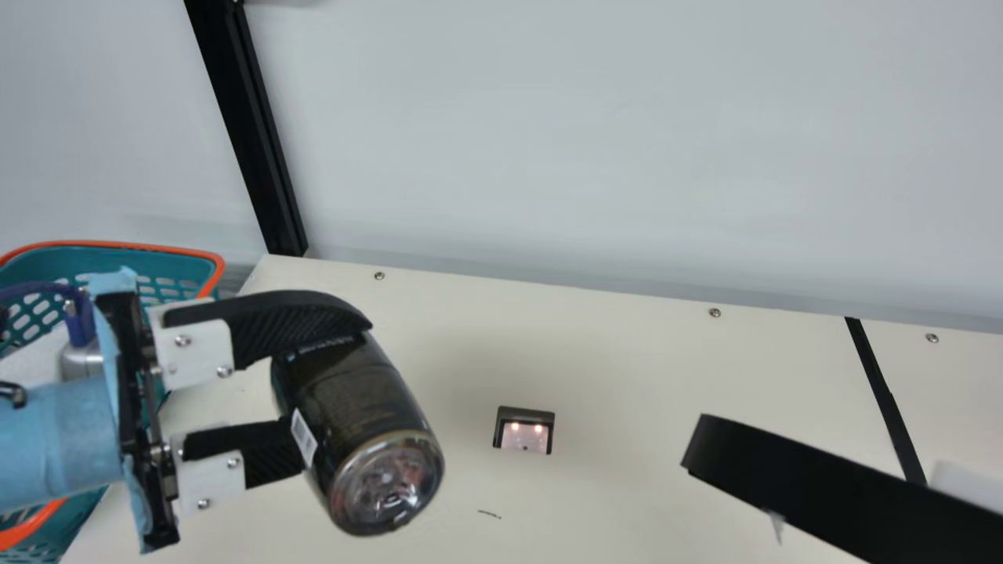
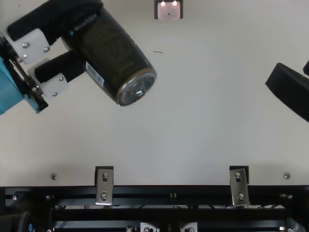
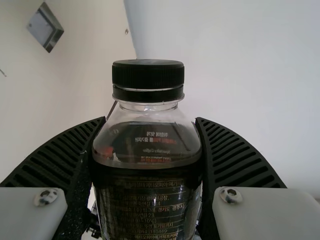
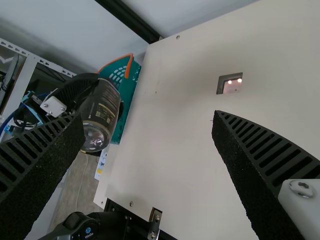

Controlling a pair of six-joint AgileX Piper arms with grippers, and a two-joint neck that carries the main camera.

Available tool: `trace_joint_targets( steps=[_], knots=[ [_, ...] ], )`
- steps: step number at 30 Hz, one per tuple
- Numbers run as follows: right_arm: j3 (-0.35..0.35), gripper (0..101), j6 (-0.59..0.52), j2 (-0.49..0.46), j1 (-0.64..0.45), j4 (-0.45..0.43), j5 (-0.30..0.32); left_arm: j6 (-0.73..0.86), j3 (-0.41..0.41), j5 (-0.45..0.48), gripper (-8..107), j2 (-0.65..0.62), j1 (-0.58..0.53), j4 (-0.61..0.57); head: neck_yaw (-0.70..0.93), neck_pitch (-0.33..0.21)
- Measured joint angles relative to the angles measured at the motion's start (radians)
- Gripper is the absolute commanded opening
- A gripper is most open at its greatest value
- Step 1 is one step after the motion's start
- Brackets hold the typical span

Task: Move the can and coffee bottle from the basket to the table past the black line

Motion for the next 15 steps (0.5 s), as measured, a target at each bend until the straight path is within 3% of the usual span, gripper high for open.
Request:
trace_joint_targets(
  steps=[8, 15],
  knots=[
    [0.001, 101, 0.005, 0.017, 0.026, 0.018, -0.008, 0.0, 0.0, -0.001, 10, 0.0, 0.0, 0.0, 0.005, 0.0],
    [0.006, 101, 0.03, 0.083, 0.117, 0.081, -0.058, 0.0, 0.0, -0.001, 10, 0.0, 0.0, 0.0, 0.0, 0.005]
  ],
)
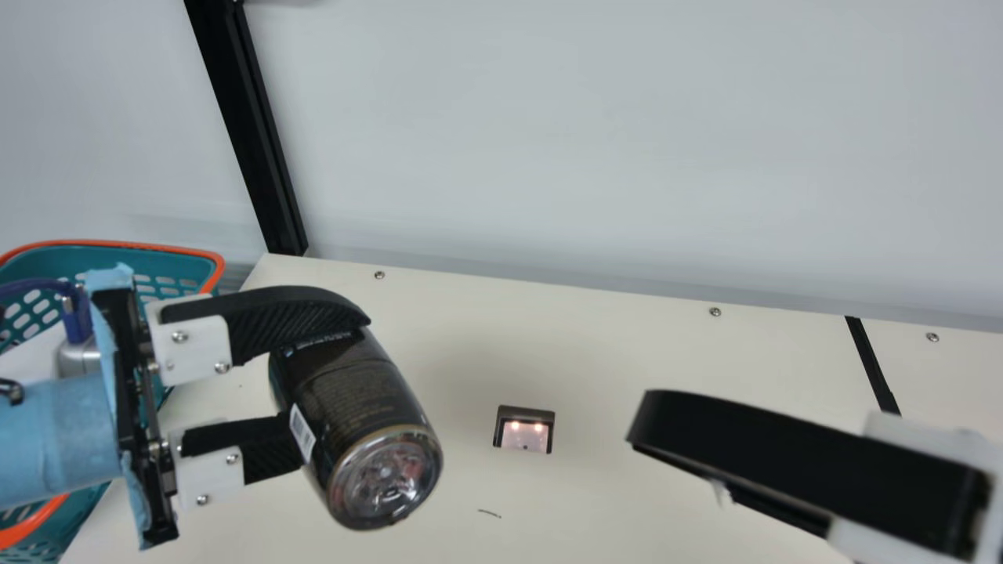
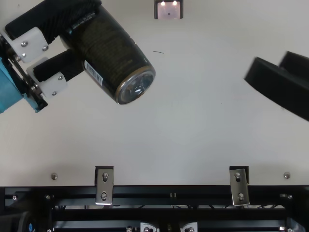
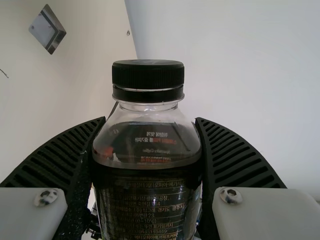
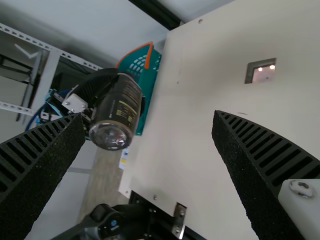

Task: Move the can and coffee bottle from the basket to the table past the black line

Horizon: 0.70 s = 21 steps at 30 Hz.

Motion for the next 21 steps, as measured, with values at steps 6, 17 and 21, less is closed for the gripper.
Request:
trace_joint_targets(
  steps=[6, 17, 21],
  knots=[
    [0.0, 101, 0.027, 0.085, 0.119, 0.059, -0.071, 0.0, 0.0, 0.0, 10, 0.0, 0.0, 0.0, 0.0, -0.005],
    [-0.005, 101, 0.076, 0.224, 0.304, 0.067, -0.184, 0.0, 0.0, 0.0, 10, 0.0, 0.0, 0.0, 0.0, 0.0],
    [-0.005, 101, 0.076, 0.224, 0.304, 0.071, -0.187, 0.0, 0.0, 0.0, 10, 0.0, 0.0, 0.0, 0.005, -0.005]
  ],
)
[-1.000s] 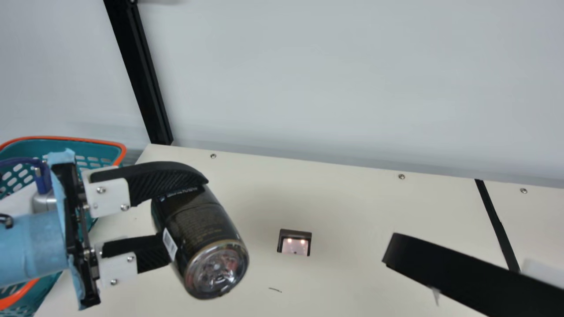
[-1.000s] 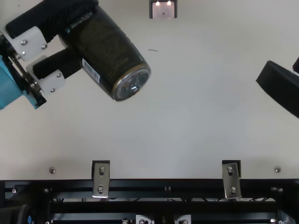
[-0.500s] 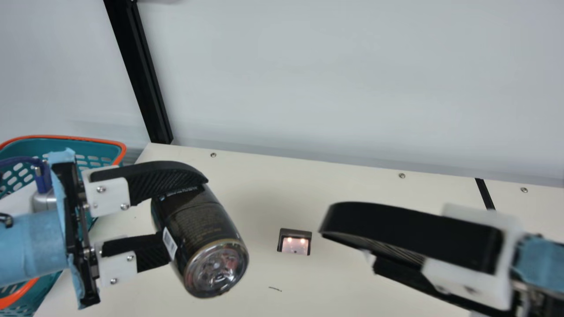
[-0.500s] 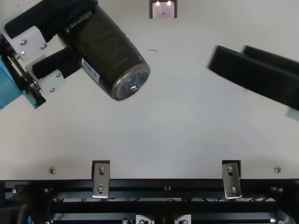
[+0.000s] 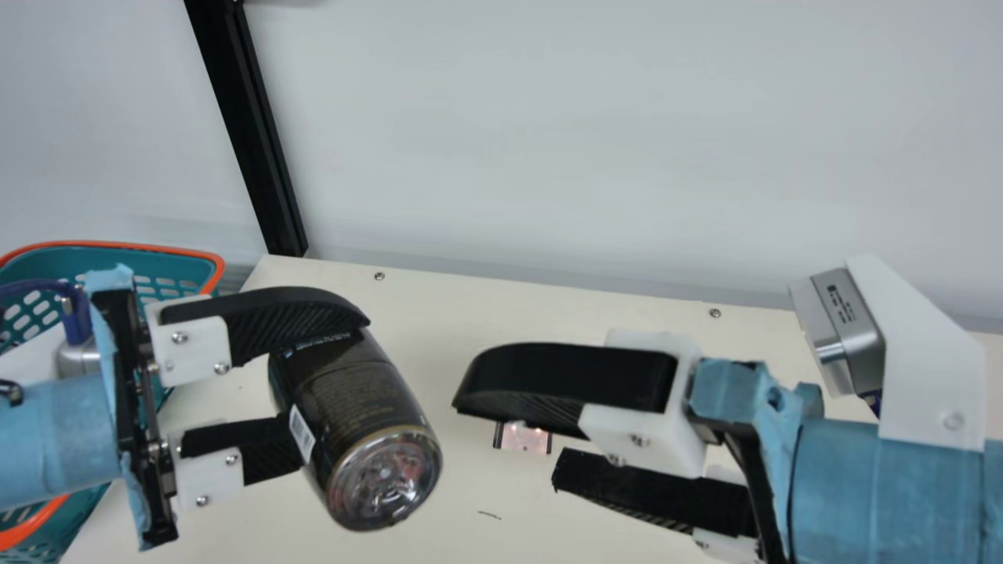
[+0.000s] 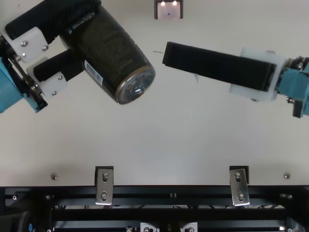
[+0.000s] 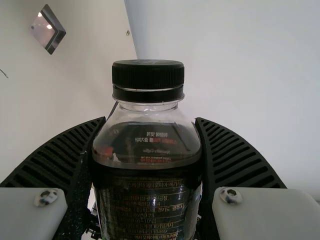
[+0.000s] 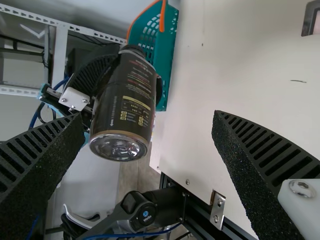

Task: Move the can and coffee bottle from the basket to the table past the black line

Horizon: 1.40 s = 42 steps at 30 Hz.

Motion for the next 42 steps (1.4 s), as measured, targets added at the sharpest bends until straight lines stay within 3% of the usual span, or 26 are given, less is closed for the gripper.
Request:
trace_joint_targets(
  steps=[7, 21, 42],
  knots=[
    [0.002, 101, -0.006, 0.019, -0.002, 0.037, 0.008, 0.0, 0.0, 0.0, 10, 0.0, 0.0, 0.0, 0.0, 0.0],
    [0.034, 101, -0.088, 0.151, 0.016, 0.34, 0.069, 0.0, 0.0, 0.0, 10, 0.0, 0.0, 0.0, 0.0, 0.0],
    [-0.012, 101, -0.068, 0.305, 0.119, 0.432, 0.067, 0.0, 0.0, 0.0, 10, 0.0, 0.0, 0.0, -0.005, 0.0]
  ],
)
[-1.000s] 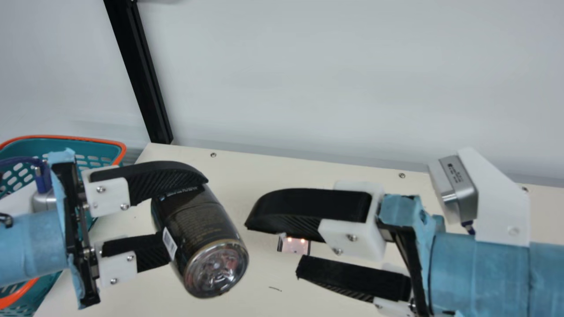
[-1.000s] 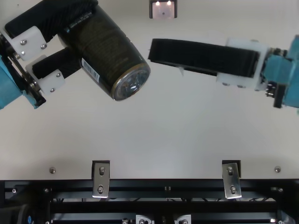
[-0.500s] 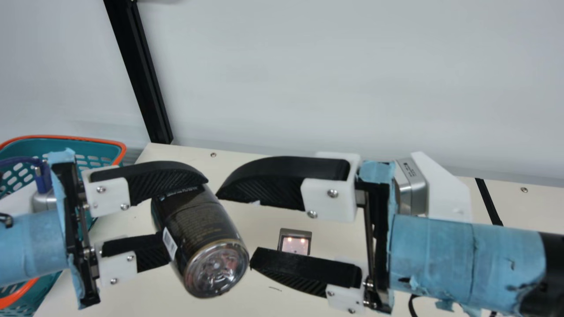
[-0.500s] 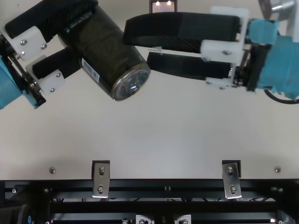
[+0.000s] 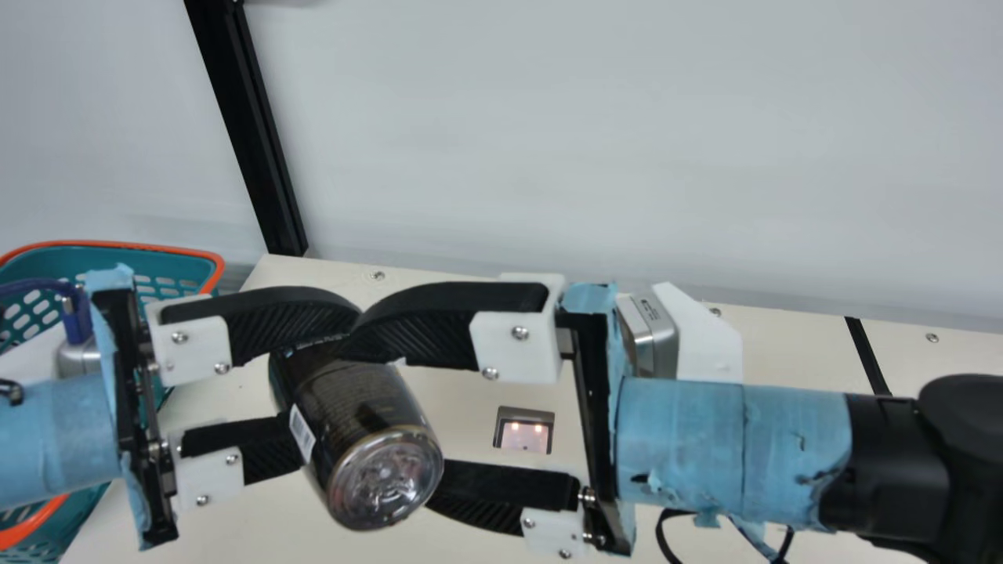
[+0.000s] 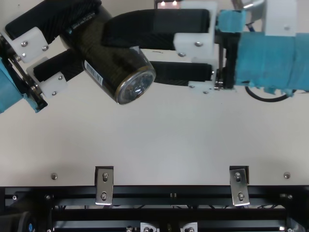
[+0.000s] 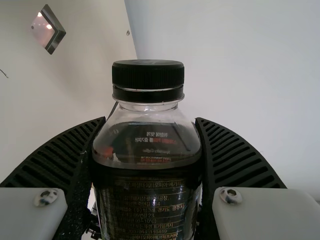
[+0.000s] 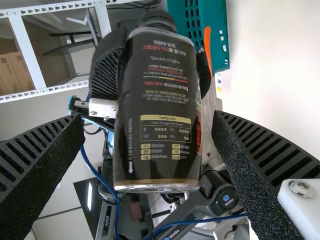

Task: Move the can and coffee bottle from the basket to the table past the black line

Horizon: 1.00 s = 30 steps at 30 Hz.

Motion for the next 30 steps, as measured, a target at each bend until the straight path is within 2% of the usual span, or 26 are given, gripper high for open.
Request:
trace_joint_targets(
  steps=[15, 16, 17, 24, 25, 26, 27, 30],
  knots=[
    [-0.02, 101, 0.012, 0.047, 0.059, 0.031, -0.027, 0.0, 0.0, 0.0, 10, 0.0, 0.0, 0.0, 0.0, 0.0],
    [-0.02, 37, 0.012, 0.049, 0.061, 0.031, -0.027, 0.0, 0.0, 0.0, 10, 0.0, 0.0, 0.0, 0.0, 0.0],
    [-0.02, 0, 0.012, 0.05, 0.063, 0.036, -0.027, 0.0, 0.0, 0.0, 10, 0.0, 0.0, 0.0, 0.005, 0.005],
    [-0.018, 0, 0.006, 0.054, 0.069, 0.038, -0.04, 0.0, 0.0, 0.0, 10, 0.0, 0.0, -0.003, 0.005, 0.0],
    [-0.017, 0, 0.003, 0.054, 0.069, 0.039, -0.04, 0.0, 0.0, 0.0, 31, 0.0, 0.0, -0.003, 0.005, 0.0],
    [-0.017, 0, 0.001, 0.054, 0.069, 0.042, -0.04, 0.0, 0.0, 0.0, 72, 0.0, 0.0, -0.003, 0.005, 0.0],
    [-0.016, 0, -0.001, 0.053, 0.069, 0.044, -0.04, 0.0, 0.0, 0.0, 90, 0.0, 0.0, -0.004, 0.0, 0.0],
    [-0.008, 0, -0.008, 0.049, 0.069, 0.056, -0.044, 0.0, 0.0, 0.0, 90, 0.0, 0.0, -0.004, 0.0, 0.0]
  ],
)
